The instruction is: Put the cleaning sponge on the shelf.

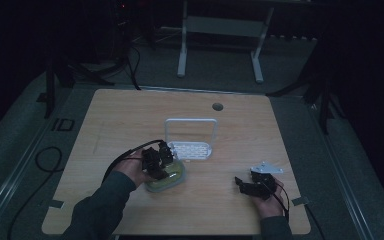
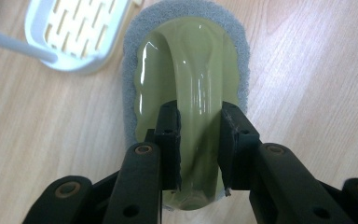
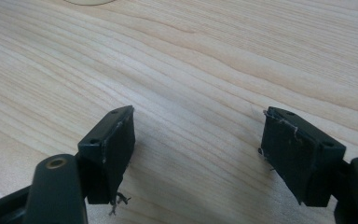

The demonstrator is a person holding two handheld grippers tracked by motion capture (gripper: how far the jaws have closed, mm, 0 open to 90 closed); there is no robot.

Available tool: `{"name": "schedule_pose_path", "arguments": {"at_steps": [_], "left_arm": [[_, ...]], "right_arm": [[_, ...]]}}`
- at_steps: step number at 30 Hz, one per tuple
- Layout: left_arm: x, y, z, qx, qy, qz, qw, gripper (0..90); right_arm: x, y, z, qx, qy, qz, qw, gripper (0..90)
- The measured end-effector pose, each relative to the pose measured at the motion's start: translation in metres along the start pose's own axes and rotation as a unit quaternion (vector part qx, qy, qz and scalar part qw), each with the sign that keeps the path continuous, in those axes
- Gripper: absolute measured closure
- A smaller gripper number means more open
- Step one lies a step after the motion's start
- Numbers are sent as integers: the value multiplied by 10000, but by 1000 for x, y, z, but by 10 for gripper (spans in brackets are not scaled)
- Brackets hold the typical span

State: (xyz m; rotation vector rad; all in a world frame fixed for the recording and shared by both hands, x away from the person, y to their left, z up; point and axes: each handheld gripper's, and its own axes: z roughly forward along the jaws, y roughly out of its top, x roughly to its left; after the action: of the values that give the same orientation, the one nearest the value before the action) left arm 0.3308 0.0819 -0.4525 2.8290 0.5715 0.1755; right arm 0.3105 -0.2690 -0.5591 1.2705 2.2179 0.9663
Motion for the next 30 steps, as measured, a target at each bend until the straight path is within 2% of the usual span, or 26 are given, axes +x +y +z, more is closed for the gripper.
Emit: {"name": "schedule_pose_path", "arguments": {"at_steps": [11,14,15,19,30], "left_arm": [[4,12,-1,31,142,271,9995,719],[5,15,-1,77,220,367,9991,719],[5,17,-1,66,237,456,9987,719],[7,21,-1,72,239,562,9981,719],[11,32,-2,107,339,703,9969,719]], "right_arm": [[0,0,0,-9,-4,-15,10000,253],[0,0,0,-6,-2,-11,10000,253],[0,0,0,-6,-2,-11,10000,253],[0,0,0,-7,-1,-10,10000,253],[0,0,0,-5,-2,-10,10000,253]]}}
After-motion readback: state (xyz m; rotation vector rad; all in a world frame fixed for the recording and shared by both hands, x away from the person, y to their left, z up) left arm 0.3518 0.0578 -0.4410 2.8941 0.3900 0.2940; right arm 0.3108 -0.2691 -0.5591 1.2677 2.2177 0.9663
